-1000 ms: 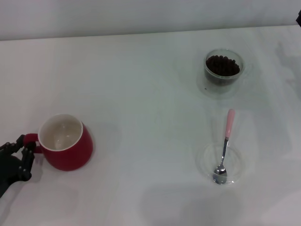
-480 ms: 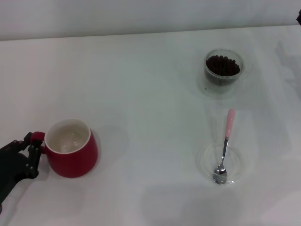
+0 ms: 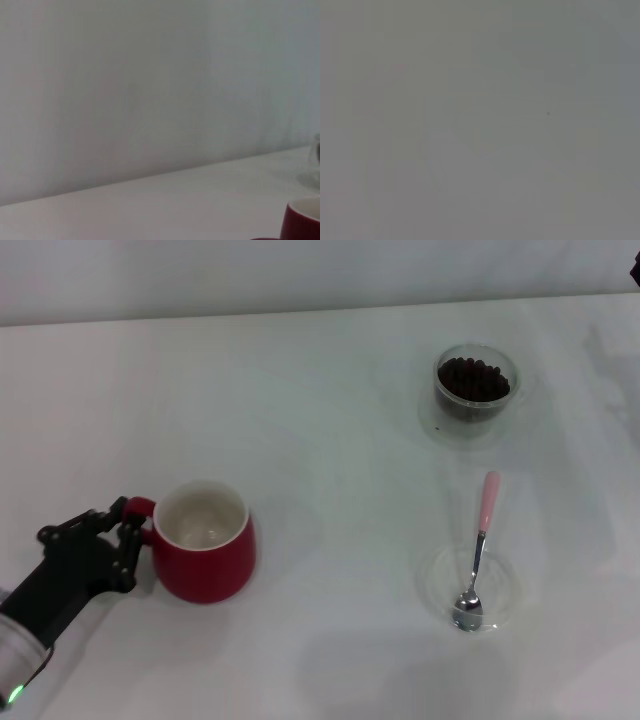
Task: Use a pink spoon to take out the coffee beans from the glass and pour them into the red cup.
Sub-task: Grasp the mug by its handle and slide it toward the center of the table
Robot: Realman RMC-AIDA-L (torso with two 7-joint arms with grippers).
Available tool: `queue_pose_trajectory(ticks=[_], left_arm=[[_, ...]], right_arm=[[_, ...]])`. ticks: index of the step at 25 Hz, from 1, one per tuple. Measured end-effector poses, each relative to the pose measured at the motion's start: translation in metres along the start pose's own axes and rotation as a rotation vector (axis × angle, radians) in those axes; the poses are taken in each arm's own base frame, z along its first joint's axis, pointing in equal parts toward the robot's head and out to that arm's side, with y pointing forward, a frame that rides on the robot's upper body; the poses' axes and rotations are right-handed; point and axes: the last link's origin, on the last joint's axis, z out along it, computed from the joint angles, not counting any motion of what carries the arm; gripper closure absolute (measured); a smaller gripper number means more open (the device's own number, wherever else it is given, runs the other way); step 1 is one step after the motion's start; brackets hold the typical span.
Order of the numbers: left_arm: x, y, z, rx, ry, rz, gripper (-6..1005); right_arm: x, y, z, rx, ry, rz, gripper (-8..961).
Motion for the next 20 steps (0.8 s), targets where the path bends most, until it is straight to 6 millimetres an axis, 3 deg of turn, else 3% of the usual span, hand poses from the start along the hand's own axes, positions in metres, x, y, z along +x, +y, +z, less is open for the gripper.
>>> queue_pose_trajectory(ticks=[11, 20], left_arm=[[0.014, 0.021, 0.034, -0.108, 0.005, 0.017, 860], [0.008, 0.025, 0.032, -0.091, -0.02, -0.006, 861]], right_arm=[[-0.001, -0.004, -0.003, 0.007, -0.012, 0.001, 109], [0.0, -0.005, -0.005, 0.009, -0.012, 0.001, 109]])
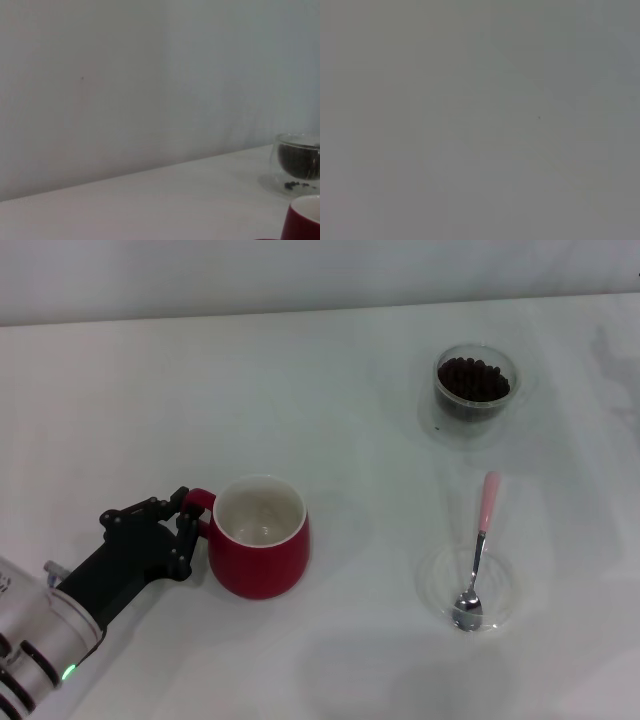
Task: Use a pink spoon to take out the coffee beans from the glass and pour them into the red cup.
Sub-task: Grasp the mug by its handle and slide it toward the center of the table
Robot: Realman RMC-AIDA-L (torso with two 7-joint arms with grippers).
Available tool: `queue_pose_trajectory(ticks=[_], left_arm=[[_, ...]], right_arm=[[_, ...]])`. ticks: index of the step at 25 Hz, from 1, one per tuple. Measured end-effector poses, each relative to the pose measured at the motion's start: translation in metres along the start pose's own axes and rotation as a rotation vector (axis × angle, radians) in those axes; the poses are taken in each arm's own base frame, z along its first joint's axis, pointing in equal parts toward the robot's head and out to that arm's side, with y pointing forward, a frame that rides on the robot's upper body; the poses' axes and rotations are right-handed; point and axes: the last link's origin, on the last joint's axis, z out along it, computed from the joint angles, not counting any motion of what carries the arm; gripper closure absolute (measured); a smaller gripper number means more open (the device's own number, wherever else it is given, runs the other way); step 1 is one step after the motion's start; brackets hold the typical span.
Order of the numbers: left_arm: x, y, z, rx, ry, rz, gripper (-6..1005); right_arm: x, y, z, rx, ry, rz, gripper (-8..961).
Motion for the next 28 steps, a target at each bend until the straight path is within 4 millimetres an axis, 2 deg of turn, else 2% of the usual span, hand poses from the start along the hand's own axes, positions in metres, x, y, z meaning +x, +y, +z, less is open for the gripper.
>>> queue_pose_trajectory(ticks=[9, 20, 28], left_arm=[[-0.011, -0.002, -0.012, 0.023, -0.033, -0.008, 873], [-0.012, -0.003, -0.016, 0.05, -0.027, -0.032, 748], [-0.011, -0.002, -0.015, 0.046, -0.02, -0.033, 550]], right_arm=[[0.001, 0.0, -0.001, -0.002, 0.003, -0.003, 108], [0.003, 0.0, -0.003, -0.005, 0.01, -0.006, 108], [0.003, 0.0, -0.003, -0.007, 0.007, -0.007, 109]])
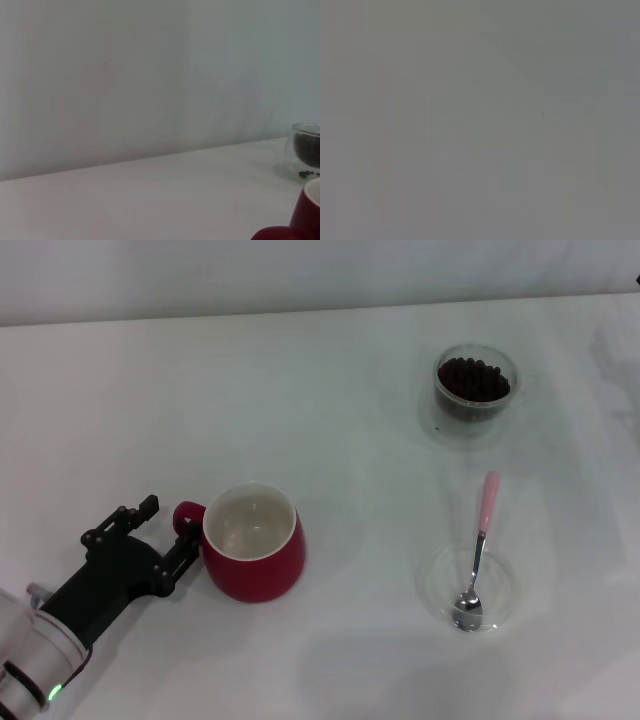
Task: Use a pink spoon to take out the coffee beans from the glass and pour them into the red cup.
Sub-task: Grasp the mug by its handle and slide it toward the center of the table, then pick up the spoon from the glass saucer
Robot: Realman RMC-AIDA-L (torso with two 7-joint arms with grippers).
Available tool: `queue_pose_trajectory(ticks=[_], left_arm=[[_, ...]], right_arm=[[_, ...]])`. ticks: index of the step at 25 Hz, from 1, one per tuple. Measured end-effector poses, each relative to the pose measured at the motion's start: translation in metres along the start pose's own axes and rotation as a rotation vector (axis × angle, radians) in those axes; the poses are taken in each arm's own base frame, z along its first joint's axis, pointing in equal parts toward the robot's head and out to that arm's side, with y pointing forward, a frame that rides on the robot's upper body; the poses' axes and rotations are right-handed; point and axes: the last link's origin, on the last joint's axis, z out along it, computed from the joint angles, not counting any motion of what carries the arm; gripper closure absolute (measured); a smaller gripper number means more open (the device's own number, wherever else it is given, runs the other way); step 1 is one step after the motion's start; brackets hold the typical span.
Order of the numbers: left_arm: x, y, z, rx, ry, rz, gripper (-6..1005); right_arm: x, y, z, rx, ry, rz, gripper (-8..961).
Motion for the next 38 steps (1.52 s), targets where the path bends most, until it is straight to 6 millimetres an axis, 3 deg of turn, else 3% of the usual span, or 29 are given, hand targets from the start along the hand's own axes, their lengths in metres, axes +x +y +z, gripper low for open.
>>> queue_pose_trajectory(ticks=[3, 8, 13, 21, 26, 31, 38], left_arm=[[0.0, 0.0, 0.0, 0.001, 0.0, -0.001, 497], [-0.003, 0.003, -0.005, 0.006, -0.002, 0.004, 291], [-0.006, 0.008, -0.014, 0.011, 0.023, 0.022, 194], [-0.01, 0.008, -0.04, 0.07, 0.075, -0.016, 198], [-0.008, -0.005, -0.072, 0.227, 0.175, -0.073, 201], [-0.003, -0.021, -0.095, 0.372, 0.259, -0.084, 204], [0.005, -0.044, -0.096, 0.49, 0.308, -0.09, 207]], right_arm=[[0.001, -0.001, -0.001, 0.002, 0.002, 0.0, 109], [0.001, -0.002, -0.002, 0.005, 0.002, -0.001, 108], [0.0, -0.003, -0.004, 0.003, -0.014, 0.0, 108], [-0.001, -0.003, -0.004, 0.001, -0.016, 0.006, 109], [0.0, -0.007, -0.007, -0.034, 0.002, 0.094, 108], [-0.007, -0.029, -0.013, -0.12, 0.067, 0.288, 109], [-0.027, -0.061, -0.021, -0.326, 0.371, 0.497, 108]])
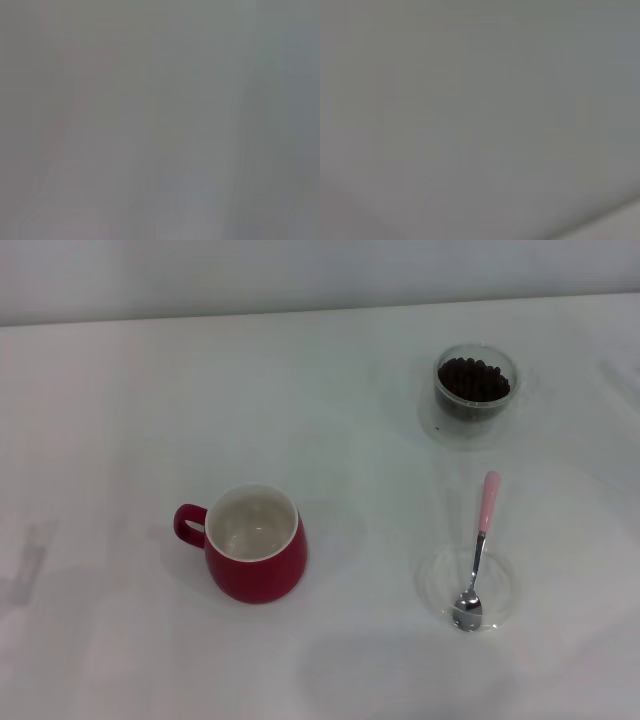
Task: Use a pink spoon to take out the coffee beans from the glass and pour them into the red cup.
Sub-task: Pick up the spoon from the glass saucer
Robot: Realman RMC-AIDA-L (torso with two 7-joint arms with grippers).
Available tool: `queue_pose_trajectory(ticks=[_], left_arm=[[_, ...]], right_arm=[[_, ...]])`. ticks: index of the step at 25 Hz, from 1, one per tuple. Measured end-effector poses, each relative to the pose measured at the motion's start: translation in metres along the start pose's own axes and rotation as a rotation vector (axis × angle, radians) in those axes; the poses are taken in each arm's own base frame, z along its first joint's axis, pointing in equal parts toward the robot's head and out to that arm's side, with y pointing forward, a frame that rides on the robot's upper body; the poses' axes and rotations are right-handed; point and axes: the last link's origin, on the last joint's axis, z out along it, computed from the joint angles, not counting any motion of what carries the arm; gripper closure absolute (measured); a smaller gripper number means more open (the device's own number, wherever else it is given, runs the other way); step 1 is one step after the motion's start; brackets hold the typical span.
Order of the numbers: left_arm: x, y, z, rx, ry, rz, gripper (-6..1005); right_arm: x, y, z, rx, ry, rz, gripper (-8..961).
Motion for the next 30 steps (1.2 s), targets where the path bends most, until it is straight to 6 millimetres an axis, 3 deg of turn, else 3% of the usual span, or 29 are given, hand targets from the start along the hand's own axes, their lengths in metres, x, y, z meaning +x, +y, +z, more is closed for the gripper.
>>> queue_pose_trajectory(ticks=[6, 12, 18, 30], left_arm=[[0.003, -0.008, 0.022, 0.023, 0.0, 0.025, 207], [0.007, -0.007, 0.04, 0.005, 0.006, 0.045, 208], [0.009, -0.005, 0.049, -0.006, 0.012, 0.048, 209], [0.01, -0.007, 0.053, -0.008, 0.01, 0.059, 210]], right_arm=[[-0.009, 0.02, -0.03, -0.213, 0.339, 0.072, 108], [0.016, 0.031, -0.04, -0.264, 0.568, 0.078, 109], [0.06, 0.045, -0.026, -0.274, 0.76, 0.043, 109], [0.093, 0.056, 0.005, -0.225, 0.761, 0.012, 111]])
